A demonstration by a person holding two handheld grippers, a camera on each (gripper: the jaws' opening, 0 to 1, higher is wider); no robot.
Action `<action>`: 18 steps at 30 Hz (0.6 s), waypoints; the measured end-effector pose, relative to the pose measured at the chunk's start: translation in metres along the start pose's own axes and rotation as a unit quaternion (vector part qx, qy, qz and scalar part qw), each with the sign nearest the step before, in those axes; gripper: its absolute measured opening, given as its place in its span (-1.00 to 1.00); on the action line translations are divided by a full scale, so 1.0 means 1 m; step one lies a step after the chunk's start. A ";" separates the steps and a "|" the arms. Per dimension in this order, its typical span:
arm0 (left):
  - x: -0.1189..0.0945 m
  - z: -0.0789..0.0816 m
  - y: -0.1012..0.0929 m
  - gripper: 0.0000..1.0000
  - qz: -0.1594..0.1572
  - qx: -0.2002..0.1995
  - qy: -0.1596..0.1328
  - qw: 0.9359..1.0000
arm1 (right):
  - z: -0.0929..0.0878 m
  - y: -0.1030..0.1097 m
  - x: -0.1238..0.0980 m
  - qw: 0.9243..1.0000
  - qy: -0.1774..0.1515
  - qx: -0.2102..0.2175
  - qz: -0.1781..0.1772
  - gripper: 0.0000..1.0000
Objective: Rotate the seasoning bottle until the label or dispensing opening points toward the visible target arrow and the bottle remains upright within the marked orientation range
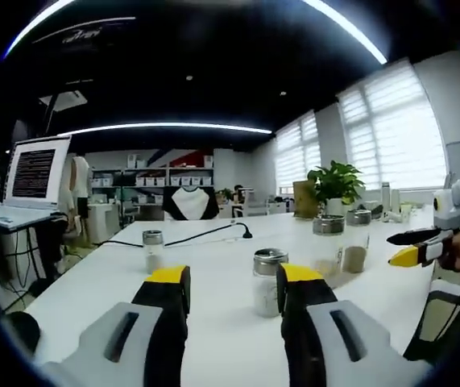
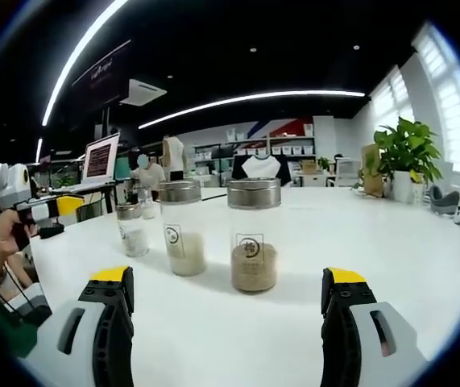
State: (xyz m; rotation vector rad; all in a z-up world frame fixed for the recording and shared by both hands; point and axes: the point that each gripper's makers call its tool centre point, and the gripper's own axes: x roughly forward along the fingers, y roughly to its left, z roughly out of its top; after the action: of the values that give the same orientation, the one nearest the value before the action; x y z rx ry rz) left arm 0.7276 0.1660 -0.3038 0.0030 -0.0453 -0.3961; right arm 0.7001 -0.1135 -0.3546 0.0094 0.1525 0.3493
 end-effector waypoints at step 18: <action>0.049 0.028 0.055 0.01 0.037 0.021 -0.020 0.999 | 0.000 0.005 0.001 1.000 0.005 -0.004 0.007 0.99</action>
State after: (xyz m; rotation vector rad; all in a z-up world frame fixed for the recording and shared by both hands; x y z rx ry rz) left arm 0.7928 0.1981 -0.2732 0.0337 -0.0932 -0.3217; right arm 0.6996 -0.1086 -0.3548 0.0012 0.1609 0.3633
